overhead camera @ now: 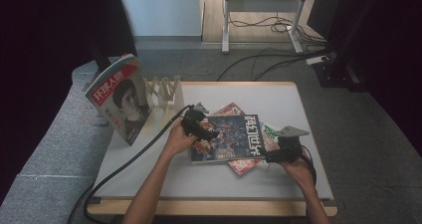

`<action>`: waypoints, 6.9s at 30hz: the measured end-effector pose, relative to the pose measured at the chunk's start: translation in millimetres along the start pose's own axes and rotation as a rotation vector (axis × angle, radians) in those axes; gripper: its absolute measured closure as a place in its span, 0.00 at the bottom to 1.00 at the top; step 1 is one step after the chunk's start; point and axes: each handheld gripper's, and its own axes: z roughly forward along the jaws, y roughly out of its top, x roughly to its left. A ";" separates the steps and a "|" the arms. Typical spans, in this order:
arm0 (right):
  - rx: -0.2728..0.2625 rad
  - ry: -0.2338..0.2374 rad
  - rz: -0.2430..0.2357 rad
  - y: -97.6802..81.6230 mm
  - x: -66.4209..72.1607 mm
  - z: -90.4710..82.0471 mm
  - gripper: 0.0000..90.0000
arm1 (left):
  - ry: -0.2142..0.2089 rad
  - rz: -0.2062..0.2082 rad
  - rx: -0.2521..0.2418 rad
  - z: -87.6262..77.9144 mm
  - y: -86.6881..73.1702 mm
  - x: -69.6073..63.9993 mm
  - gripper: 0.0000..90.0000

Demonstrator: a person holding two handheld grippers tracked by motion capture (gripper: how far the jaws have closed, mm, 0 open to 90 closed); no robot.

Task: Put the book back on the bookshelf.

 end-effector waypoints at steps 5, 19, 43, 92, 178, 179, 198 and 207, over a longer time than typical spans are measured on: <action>0.012 0.009 -0.004 -6.4 7.2 -2.7 0.00 | 0.020 0.019 0.039 10.7 5.7 9.2 0.00; 0.034 0.028 0.000 -17.9 17.9 4.4 0.00 | 0.024 -0.008 0.046 37.5 7.1 37.2 0.00; 0.064 -0.041 0.007 -20.3 -2.4 18.4 0.03 | -0.005 -0.074 0.042 33.2 -11.3 24.0 0.00; 0.104 -0.135 0.063 2.3 -36.7 44.7 0.04 | 0.012 -0.045 0.101 1.3 -49.7 -23.3 0.00; 0.182 0.165 0.245 44.3 -68.3 113.0 0.00 | 0.039 -0.039 -0.025 -5.5 -99.0 -34.3 0.00; 0.186 0.174 0.248 44.7 -68.9 113.9 0.00 | 0.039 -0.039 -0.025 -5.4 -99.0 -34.3 0.00; 0.116 0.210 0.285 61.2 -70.0 93.5 0.18 | 0.030 -0.048 -0.025 -4.8 -99.1 -33.1 0.00; 0.046 0.248 0.309 68.5 -76.4 78.7 0.41 | 0.029 -0.048 -0.024 -4.9 -99.1 -33.0 0.00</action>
